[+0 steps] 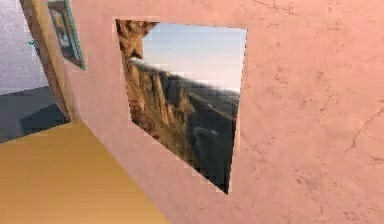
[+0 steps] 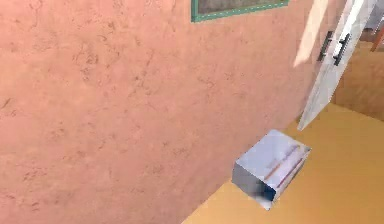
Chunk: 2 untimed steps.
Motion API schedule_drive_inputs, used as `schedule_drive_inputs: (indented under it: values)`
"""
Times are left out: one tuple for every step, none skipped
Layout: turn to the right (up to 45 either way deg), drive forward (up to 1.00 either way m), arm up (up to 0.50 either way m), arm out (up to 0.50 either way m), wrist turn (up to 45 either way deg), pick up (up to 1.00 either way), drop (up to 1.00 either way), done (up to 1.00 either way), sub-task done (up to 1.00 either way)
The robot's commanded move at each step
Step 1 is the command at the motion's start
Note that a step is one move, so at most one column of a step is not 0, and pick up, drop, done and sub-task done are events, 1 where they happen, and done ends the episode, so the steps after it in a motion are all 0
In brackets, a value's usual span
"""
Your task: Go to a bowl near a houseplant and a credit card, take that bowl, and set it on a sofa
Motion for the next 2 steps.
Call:
schedule_drive_inputs:
  values:
    - [45.0, 0.00, 0.00, 0.00, 0.0, 0.00, 0.00, 0.00, 0.00]
    - [45.0, 0.00, 0.00, 0.00, 0.0, 0.00, 0.00, 0.00, 0.00]
